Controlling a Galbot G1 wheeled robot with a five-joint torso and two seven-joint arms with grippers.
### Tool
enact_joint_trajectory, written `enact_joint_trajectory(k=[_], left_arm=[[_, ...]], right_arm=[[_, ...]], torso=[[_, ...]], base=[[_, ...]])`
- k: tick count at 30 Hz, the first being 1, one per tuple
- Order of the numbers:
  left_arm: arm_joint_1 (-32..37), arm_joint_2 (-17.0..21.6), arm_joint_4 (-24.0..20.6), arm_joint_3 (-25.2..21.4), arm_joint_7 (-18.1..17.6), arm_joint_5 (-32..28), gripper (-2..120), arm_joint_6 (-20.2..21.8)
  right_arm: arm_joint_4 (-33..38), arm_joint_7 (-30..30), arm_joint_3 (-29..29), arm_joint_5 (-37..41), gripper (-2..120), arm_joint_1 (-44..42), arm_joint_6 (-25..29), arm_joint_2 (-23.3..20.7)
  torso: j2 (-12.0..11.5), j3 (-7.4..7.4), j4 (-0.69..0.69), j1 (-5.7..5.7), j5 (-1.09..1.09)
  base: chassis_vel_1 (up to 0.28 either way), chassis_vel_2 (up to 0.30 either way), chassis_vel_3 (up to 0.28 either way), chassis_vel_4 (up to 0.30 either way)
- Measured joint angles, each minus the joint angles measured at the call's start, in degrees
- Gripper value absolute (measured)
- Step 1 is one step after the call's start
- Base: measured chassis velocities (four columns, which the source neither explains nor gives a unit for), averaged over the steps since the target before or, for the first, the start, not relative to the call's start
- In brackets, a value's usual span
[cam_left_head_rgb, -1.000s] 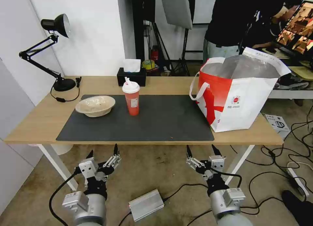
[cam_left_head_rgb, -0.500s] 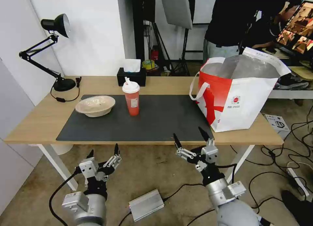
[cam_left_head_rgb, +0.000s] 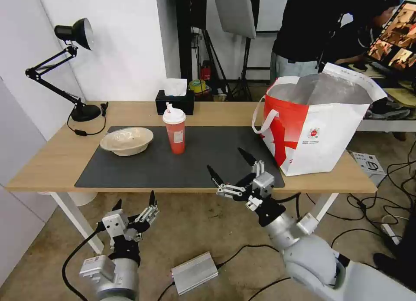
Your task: Pick up the trash from the table and place it into the takeout bag.
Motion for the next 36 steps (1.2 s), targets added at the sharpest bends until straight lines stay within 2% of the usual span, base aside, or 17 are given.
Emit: enact_joint_trajectory(k=[12, 25, 36], left_arm=[[0.0, 0.0, 0.1, -0.2, -0.1, 0.0, 100, 0.0], [0.7, 0.0, -0.2, -0.5, -0.1, 0.0, 100, 0.0], [0.9, 0.0, -0.3, -0.6, -0.2, 0.1, 100, -0.2]], right_arm=[[-5.4, -1.9, -6.3, 2.5, 100, 9.4, -1.8, 3.5], [-12.6, -0.5, -12.5, 3.0, 100, 19.6, -3.9, 10.4], [-16.4, 5.1, -14.7, 2.9, 100, 23.9, -9.4, 16.2]], torso=[[0.0, 0.0, 0.0, 0.0, -0.01], [0.0, 0.0, 0.01, 0.0, 0.0], [0.0, 0.0, 0.0, 0.0, -0.01]], base=[[0.0, 0.0, 0.0, 0.0], [0.0, 0.0, 0.0, 0.0], [0.0, 0.0, 0.0, 0.0]])
